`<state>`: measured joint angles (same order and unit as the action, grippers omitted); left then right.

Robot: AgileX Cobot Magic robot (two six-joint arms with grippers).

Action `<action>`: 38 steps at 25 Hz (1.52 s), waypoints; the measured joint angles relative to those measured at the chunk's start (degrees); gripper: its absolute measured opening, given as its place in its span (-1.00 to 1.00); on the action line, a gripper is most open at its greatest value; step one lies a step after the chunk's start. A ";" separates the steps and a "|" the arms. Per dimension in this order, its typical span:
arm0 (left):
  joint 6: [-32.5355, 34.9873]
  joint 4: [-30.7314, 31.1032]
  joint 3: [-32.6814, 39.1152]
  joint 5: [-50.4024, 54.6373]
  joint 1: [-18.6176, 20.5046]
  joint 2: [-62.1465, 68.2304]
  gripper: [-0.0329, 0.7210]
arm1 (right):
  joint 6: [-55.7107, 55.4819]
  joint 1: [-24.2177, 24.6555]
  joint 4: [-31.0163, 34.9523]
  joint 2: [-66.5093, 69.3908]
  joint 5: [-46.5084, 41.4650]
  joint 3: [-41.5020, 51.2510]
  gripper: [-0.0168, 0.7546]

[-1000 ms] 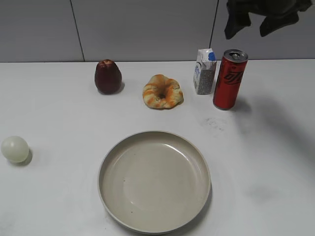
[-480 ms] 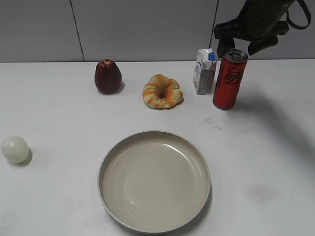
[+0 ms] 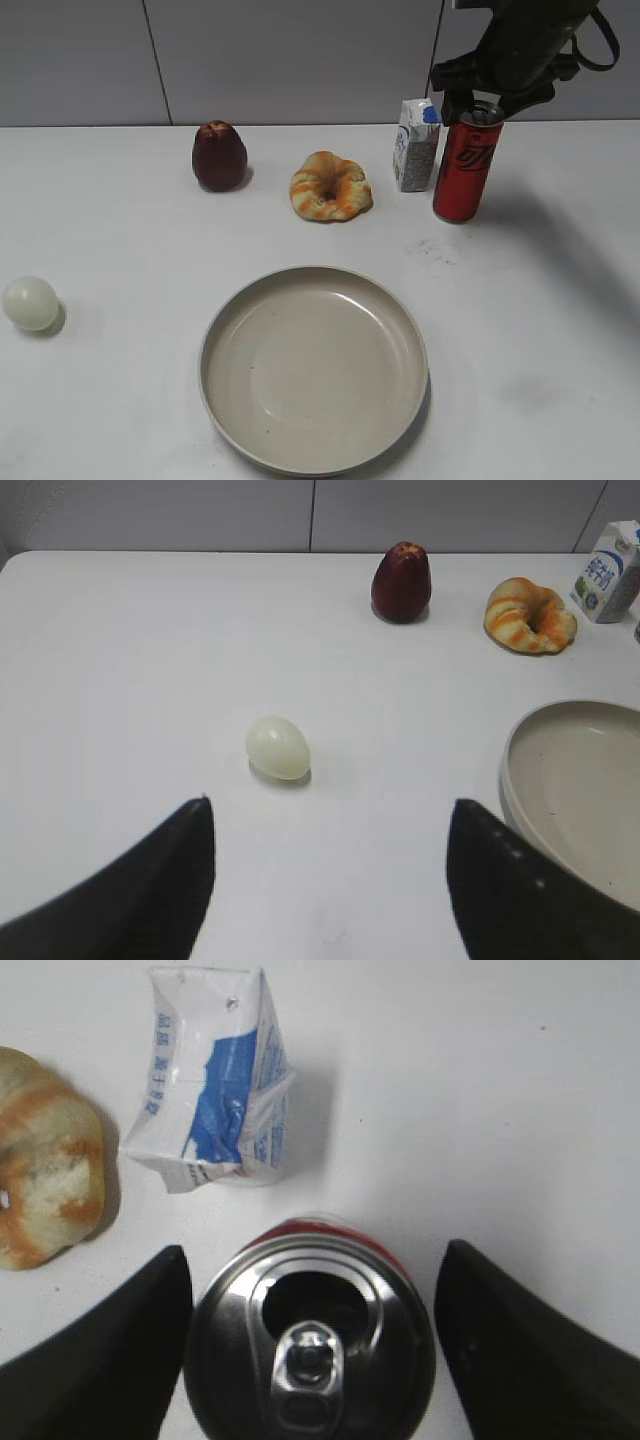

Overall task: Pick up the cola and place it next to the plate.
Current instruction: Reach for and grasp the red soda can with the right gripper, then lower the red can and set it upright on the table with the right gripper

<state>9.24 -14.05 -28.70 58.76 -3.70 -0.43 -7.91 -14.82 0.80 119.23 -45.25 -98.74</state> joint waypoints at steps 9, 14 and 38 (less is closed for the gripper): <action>0.00 0.00 0.00 0.00 0.00 0.00 0.55 | -0.06 0.00 0.22 0.63 -3.58 -0.06 0.47; 0.00 0.00 0.00 0.00 0.00 0.00 0.55 | -0.06 0.00 0.33 0.57 -4.06 -0.07 0.39; 0.00 0.00 0.00 0.00 0.00 0.00 0.55 | -1.91 -14.13 -0.11 -40.69 -7.90 28.64 0.39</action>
<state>9.24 -14.05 -28.70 58.76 -3.70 -0.43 -9.81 -28.95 0.69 78.53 -53.15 -70.10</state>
